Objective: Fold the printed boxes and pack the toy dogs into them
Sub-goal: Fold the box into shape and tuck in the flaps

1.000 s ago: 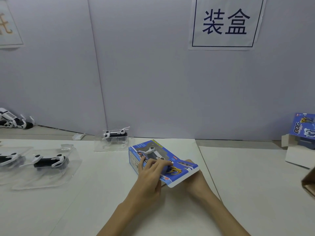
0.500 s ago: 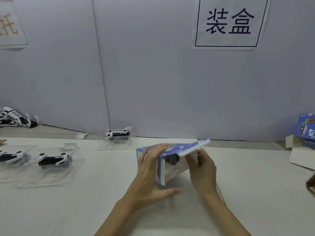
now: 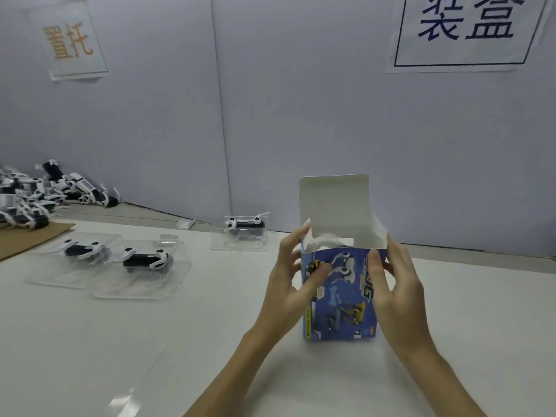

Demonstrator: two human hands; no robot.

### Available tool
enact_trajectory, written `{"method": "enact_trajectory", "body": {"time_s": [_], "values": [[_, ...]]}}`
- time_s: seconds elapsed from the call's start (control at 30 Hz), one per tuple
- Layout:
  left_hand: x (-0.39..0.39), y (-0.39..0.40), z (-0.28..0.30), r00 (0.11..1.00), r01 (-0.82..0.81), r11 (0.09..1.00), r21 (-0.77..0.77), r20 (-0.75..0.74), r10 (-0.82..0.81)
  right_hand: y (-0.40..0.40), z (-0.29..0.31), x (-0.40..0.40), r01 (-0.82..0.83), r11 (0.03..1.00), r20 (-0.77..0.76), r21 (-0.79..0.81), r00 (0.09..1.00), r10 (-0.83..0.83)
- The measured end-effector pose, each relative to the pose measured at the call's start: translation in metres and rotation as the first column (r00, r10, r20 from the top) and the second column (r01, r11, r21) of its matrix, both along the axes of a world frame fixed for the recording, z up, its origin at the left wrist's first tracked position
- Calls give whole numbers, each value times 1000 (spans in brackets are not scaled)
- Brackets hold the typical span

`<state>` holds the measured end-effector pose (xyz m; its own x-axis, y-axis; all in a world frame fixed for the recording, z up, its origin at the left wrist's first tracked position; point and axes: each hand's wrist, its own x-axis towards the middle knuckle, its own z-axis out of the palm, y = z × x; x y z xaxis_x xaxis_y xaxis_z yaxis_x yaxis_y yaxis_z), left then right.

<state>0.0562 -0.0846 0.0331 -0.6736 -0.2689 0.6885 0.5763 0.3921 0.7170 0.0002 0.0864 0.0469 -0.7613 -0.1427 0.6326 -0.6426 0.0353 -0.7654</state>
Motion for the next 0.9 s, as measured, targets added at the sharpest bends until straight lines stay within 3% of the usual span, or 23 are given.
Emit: {"method": "enact_trajectory", "body": {"time_s": [0.17, 0.47, 0.67, 0.9], "values": [[3, -2, 2, 987, 104, 985, 135, 109, -119, -4, -3, 2, -227, 973, 80, -50, 970, 230], [6, -2, 11, 986, 58, 995, 86, 152, -71, 0, 0, -5, -145, 983, -6, -109, 989, 145], [-3, -2, 18, 1000, -18, 999, 50, 23, 17, -5, 9, -13, -127, 976, 86, -178, 986, 144], [-7, 0, 19, 999, -38, 999, 23, 1, 38, -5, 9, -19, -182, 943, 147, -279, 962, 230]]}}
